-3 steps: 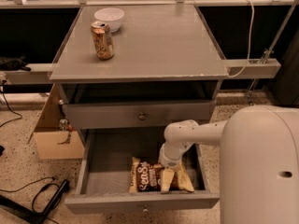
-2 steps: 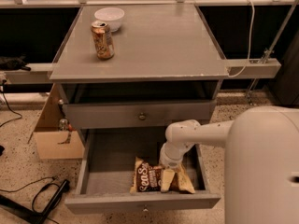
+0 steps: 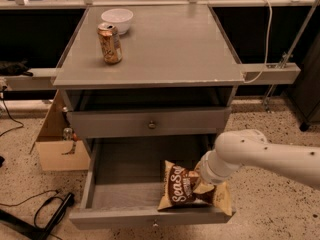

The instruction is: Pick brown chip bag from middle drawer and place on counter

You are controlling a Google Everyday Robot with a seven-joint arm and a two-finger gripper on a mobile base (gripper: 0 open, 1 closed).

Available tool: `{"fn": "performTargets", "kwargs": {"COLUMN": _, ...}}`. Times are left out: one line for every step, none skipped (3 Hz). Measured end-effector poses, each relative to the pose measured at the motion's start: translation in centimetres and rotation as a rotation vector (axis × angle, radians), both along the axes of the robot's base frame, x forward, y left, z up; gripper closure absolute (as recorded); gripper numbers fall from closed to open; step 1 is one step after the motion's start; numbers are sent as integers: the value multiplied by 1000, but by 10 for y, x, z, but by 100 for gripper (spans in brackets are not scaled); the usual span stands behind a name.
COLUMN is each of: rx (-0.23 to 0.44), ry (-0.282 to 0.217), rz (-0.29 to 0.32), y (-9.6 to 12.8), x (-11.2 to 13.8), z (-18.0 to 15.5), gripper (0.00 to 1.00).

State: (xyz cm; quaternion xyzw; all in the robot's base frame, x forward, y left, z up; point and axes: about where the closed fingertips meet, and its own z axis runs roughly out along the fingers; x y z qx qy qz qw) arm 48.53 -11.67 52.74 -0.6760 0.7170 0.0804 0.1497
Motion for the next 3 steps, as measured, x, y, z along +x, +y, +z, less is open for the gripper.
{"fn": "performTargets", "kwargs": {"rx": -3, "ry": -97, "rz": -49, "y": -46, "x": -16, "z": 103, "gripper": 100}}
{"fn": "performTargets", "kwargs": {"rx": 15, "ry": -142, "rz": -60, "y": -81, "x": -10, "z": 192, "gripper": 100}}
{"fn": "performTargets", "kwargs": {"rx": 12, "ry": -113, "rz": -63, "y": -109, "x": 21, "z": 271, "gripper": 100}}
